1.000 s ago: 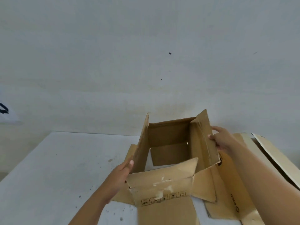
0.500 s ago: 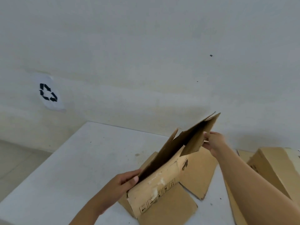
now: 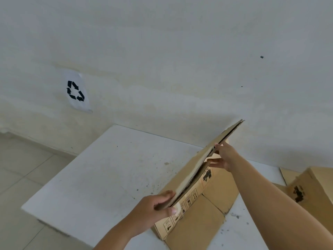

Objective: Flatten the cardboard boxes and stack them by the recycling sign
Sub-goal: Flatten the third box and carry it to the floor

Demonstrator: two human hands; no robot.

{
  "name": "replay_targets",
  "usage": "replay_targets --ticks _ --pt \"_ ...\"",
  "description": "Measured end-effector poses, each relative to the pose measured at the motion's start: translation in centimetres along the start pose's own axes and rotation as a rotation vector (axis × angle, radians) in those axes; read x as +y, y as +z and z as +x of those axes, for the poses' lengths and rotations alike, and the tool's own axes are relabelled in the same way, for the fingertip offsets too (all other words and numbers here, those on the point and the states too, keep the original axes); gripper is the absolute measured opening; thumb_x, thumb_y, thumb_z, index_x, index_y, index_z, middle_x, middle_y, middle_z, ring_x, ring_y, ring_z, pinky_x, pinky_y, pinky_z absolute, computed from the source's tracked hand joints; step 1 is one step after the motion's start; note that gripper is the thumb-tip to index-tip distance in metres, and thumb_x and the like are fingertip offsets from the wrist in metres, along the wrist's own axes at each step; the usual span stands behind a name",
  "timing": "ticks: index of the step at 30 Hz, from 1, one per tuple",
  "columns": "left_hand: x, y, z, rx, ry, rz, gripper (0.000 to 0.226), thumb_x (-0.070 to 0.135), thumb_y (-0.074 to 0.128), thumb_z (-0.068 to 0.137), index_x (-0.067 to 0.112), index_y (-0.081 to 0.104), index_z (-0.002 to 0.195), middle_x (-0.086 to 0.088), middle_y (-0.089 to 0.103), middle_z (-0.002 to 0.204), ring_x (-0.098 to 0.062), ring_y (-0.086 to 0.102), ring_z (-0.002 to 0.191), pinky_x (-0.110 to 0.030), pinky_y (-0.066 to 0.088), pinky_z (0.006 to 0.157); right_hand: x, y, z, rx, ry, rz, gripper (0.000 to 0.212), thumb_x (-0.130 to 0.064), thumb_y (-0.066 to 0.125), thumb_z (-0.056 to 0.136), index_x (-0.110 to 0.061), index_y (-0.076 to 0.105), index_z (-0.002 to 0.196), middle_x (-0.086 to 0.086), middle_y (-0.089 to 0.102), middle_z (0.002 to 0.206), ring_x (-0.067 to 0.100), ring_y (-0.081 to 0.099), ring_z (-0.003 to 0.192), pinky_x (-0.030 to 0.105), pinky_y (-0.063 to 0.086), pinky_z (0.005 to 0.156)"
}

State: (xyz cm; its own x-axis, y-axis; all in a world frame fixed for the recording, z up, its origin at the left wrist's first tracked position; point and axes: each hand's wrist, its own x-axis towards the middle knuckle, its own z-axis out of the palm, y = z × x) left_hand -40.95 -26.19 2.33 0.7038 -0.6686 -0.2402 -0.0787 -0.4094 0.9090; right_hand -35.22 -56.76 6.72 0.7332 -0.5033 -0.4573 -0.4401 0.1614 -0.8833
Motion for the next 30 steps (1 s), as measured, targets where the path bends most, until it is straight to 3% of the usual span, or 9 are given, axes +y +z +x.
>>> replay_targets --ticks 3,6,9,11,13,16,20,25,30 --pt "-0.5 -0.1 0.2 0.006 0.009 -0.014 0.063 0.045 0.067 0.079 0.033 0.044 0.136 0.025 0.038 0.143 0.02 0.031 0.125 -0.008 0.022 0.105 0.2 1.2 -0.8 -0.044 0.005 -0.017 0.036 -0.019 0.055 0.095 -0.02 0.038 0.127 0.019 0.053 0.127 0.032 0.067 0.053 0.045 0.057 0.054" --pt "-0.5 -0.1 0.3 0.019 0.034 -0.019 0.064 0.047 0.068 0.078 0.032 0.045 0.136 0.024 0.04 0.141 0.017 0.033 0.125 -0.004 0.026 0.1 0.0 2.8 -2.1 -0.017 -0.008 -0.129 0.059 -0.008 0.062 0.089 -0.017 0.028 0.136 0.018 0.055 0.117 0.031 0.067 0.059 0.04 0.057 0.045" --pt "-0.2 0.3 0.1 0.07 0.088 -0.017 0.07 0.064 0.061 0.073 0.032 0.048 0.134 0.023 0.044 0.139 0.016 0.036 0.125 -0.009 0.029 0.104 -0.3 4.5 -3.4 0.105 -0.005 -0.372 0.075 0.0 0.052 0.092 -0.011 0.004 0.148 0.014 0.053 0.088 0.027 0.058 0.052 0.034 0.053 0.036" --pt "0.0 0.7 -0.3 0.107 0.136 -0.009 0.077 0.076 0.05 0.07 0.033 0.048 0.134 0.026 0.045 0.136 0.022 0.038 0.119 -0.005 0.033 0.097 -0.2 5.3 -3.4 0.177 -0.057 -0.494 0.073 0.006 0.05 0.09 -0.004 0.006 0.148 0.014 0.053 0.086 0.025 0.059 0.049 0.034 0.056 0.043" --pt "-0.3 1.0 -0.7 0.088 0.164 -0.054 0.078 0.079 0.049 0.068 0.039 0.045 0.134 0.029 0.045 0.135 0.023 0.041 0.115 -0.005 0.04 0.091 -0.4 5.7 -3.6 0.212 -0.099 -0.545 0.067 0.007 0.05 0.088 -0.001 0.017 0.146 0.015 0.058 0.098 0.026 0.063 0.055 0.037 0.058 0.053" --pt "-2.2 1.5 -0.7 0.112 0.159 0.012 0.065 0.057 0.065 0.076 0.049 0.038 0.134 0.031 0.047 0.133 0.016 0.045 0.118 -0.009 0.04 0.096 -0.1 6.1 -3.7 0.283 -0.134 -0.58 0.063 0.009 0.049 0.088 -0.003 0.023 0.144 0.017 0.05 0.131 0.031 0.068 0.058 0.046 0.06 0.065" --pt "-5.9 1.8 -0.1 0.284 0.14 0.195 0.061 0.014 0.058 0.089 0.059 0.035 0.124 0.025 0.053 0.128 0.013 0.051 0.112 -0.01 0.043 0.095 0.4 5.8 -4.4 0.299 -0.19 -0.35 0.058 0.01 0.051 0.085 -0.01 0.035 0.137 0.017 0.055 0.111 0.032 0.066 0.052 0.054 0.058 0.066" --pt "-6.9 0.9 0.1 0.446 0.052 0.054 0.042 0.007 0.061 0.086 0.038 0.057 0.114 0.024 0.068 0.094 0.003 0.066 0.084 -0.015 0.054 0.074 -1.8 5.2 -5.7 0.268 -0.182 -0.041 0.074 0.015 0.06 0.079 -0.013 0.033 0.142 0.022 0.059 0.111 0.032 0.062 0.052 0.035 0.053 0.035" --pt "-6.5 -1.6 0.2 0.56 -0.017 -0.015 0.028 0.008 0.067 0.08 0.035 0.061 0.082 0.006 0.07 0.077 -0.014 0.066 0.075 -0.018 0.048 0.06 -6.2 5.4 -7.2 0.196 -0.227 0.212 0.059 0.022 0.055 0.078 -0.004 0.042 0.13 0.015 0.053 0.09 0.031 0.057 0.055 0.037 0.052 0.033"
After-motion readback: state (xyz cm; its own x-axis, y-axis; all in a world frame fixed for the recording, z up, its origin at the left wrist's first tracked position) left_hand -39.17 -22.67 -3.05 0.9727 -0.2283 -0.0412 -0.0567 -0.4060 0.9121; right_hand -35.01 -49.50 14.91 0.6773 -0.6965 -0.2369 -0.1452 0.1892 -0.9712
